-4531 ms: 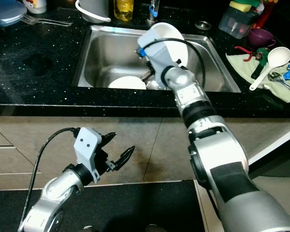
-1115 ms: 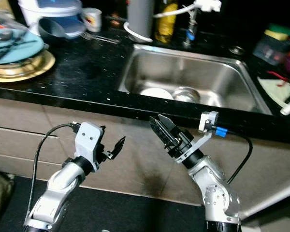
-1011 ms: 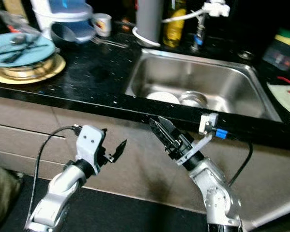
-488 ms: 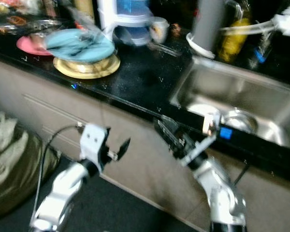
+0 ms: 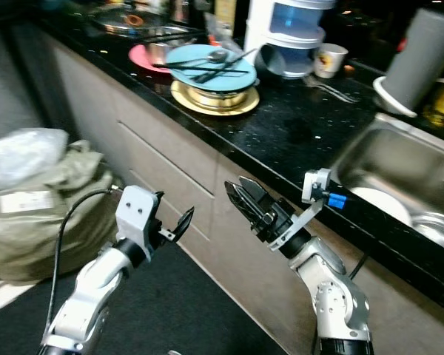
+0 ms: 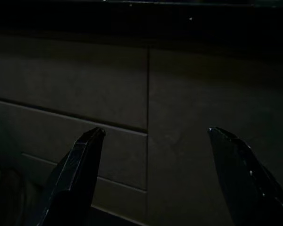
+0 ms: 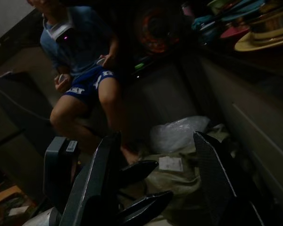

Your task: Kitchen organization

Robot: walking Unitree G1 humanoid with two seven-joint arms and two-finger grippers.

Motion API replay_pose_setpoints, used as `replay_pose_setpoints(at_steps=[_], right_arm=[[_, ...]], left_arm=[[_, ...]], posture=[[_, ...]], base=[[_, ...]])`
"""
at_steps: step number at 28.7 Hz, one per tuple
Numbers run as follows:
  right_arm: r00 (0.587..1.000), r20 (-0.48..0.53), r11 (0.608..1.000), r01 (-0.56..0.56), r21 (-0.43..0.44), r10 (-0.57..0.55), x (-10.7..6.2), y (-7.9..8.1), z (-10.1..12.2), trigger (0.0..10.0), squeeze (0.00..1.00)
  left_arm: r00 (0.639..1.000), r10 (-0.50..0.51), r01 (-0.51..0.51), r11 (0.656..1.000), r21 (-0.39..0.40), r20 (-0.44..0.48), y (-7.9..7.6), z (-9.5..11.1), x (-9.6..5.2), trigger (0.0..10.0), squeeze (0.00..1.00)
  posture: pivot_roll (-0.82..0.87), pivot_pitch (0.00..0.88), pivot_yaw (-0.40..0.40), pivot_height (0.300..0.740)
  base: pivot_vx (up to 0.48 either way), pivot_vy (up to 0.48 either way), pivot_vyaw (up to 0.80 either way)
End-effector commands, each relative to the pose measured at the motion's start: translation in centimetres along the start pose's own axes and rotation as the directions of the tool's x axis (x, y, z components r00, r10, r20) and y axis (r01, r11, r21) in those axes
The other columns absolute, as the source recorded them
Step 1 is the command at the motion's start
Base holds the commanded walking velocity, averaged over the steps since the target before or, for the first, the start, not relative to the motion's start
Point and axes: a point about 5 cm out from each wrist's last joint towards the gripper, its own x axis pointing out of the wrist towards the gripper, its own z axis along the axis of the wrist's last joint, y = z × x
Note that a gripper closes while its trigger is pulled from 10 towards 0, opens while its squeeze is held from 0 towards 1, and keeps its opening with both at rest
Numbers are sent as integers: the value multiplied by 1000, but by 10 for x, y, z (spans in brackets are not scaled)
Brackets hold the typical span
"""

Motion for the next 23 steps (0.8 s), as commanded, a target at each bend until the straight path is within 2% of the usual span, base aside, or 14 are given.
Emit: replay_pose_setpoints(at_steps=[1,9,23], right_arm=[[999,12,999,31,12,-31,-5,-4,2,10000,0],[1000,14,1000,26,15,-26,-4,-3,2,10000,0],[1000,18,1000,25,15,-25,-3,-2,2,10000,0]], left_arm=[[1000,-25,25,1000,-11,-4,-5,-2,1,10000,0],[999,-35,36,999,-30,5,-4,-2,1,10000,0],[999,-52,53,997,-49,13,-5,-1,-1,10000,0]], posture=[[123,38,-142,740],[122,38,-140,740],[122,38,-137,740]], base=[[0,0,0],[0,0,0],[337,0,0]])
